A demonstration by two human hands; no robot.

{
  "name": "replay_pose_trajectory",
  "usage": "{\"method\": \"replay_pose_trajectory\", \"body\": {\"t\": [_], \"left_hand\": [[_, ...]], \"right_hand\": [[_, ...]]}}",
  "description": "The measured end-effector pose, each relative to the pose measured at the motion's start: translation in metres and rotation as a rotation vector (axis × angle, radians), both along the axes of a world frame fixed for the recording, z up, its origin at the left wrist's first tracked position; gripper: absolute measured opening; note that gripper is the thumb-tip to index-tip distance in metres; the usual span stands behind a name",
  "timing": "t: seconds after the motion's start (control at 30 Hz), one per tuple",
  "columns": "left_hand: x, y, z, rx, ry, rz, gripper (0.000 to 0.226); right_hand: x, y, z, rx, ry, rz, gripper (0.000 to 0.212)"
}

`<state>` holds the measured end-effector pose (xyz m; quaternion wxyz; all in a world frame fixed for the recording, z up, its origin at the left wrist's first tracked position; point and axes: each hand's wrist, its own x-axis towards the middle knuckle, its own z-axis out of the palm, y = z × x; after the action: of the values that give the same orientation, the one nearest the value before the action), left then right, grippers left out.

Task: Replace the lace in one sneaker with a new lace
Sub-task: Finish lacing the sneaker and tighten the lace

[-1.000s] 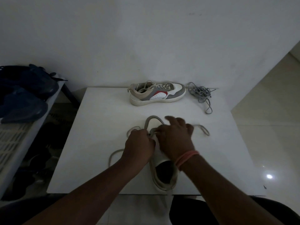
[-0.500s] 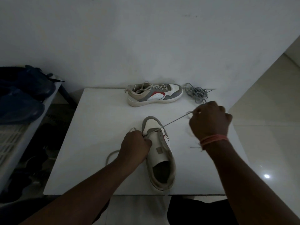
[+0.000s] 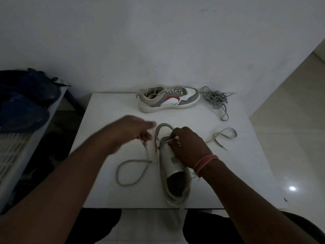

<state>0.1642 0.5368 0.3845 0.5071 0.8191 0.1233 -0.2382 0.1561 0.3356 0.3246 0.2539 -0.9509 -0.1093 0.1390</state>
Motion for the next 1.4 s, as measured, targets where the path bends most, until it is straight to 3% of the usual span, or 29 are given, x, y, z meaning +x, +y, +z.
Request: {"method": "replay_pose_trajectory", "body": {"t": [0.17, 0.23, 0.37, 0.47, 0.57, 0.67, 0.73, 0.8, 0.9, 1.0, 1.07, 1.17, 1.23, 1.3, 1.4], "left_hand": [[0.017, 0.032, 0.045, -0.700, -0.301, 0.307, 0.019], [0.019, 0.043, 0.047, -0.828, -0.437, 0.381, 0.013], [0.017, 0.040, 0.033, -0.593, -0.701, 0.481, 0.019], [0.011, 0.017, 0.018, -0.173, -0.518, 0.220, 0.019], [0.000, -0.007, -0.015, 0.228, -0.296, -0.125, 0.022], [-0.012, -0.021, -0.045, 0.524, -0.197, -0.248, 0.058], [-0.017, -0.030, -0.050, 0.505, -0.273, -0.227, 0.067], [-0.019, -0.040, -0.041, 0.355, -0.442, -0.219, 0.049], [-0.016, -0.049, -0.021, 0.156, -0.511, -0.245, 0.015], [-0.012, -0.043, -0.015, -0.033, -0.415, -0.104, 0.019], [-0.007, -0.033, -0.014, -0.123, -0.385, 0.108, 0.021], [-0.002, -0.027, -0.017, -0.241, -0.217, 0.303, 0.018], [-0.004, -0.031, -0.028, -0.087, -0.131, 0.219, 0.013], [-0.012, -0.039, -0.042, 0.131, -0.111, 0.020, 0.026], [-0.021, -0.046, -0.056, 0.323, -0.179, -0.120, 0.058]], "right_hand": [[0.006, 0.000, -0.006, 0.048, -0.008, -0.073, 0.016], [0.005, -0.001, -0.009, 0.054, 0.007, -0.124, 0.022], [0.011, -0.010, -0.020, -0.119, 0.180, -0.223, 0.056], [0.018, -0.023, -0.010, -0.100, 0.252, -0.131, 0.053], [0.022, -0.035, 0.020, 0.154, 0.209, -0.094, 0.043], [0.027, -0.042, 0.051, 0.689, 0.155, -0.222, 0.038], [0.031, -0.046, 0.061, 1.106, 0.229, -0.261, 0.034], [0.030, -0.048, 0.069, 1.387, 0.312, -0.199, 0.032], [0.026, -0.049, 0.072, 1.511, 0.346, -0.149, 0.032], [0.030, -0.058, 0.070, 1.588, 0.323, -0.219, 0.030], [0.036, -0.066, 0.065, 1.482, 0.181, -0.318, 0.028], [0.038, -0.067, 0.050, 1.065, -0.024, -0.377, 0.021], [0.033, -0.056, 0.035, 0.675, -0.048, -0.238, 0.028], [0.027, -0.038, 0.020, 0.321, -0.021, -0.072, 0.031], [0.017, -0.010, -0.004, 0.117, 0.039, 0.026, 0.021]]}}
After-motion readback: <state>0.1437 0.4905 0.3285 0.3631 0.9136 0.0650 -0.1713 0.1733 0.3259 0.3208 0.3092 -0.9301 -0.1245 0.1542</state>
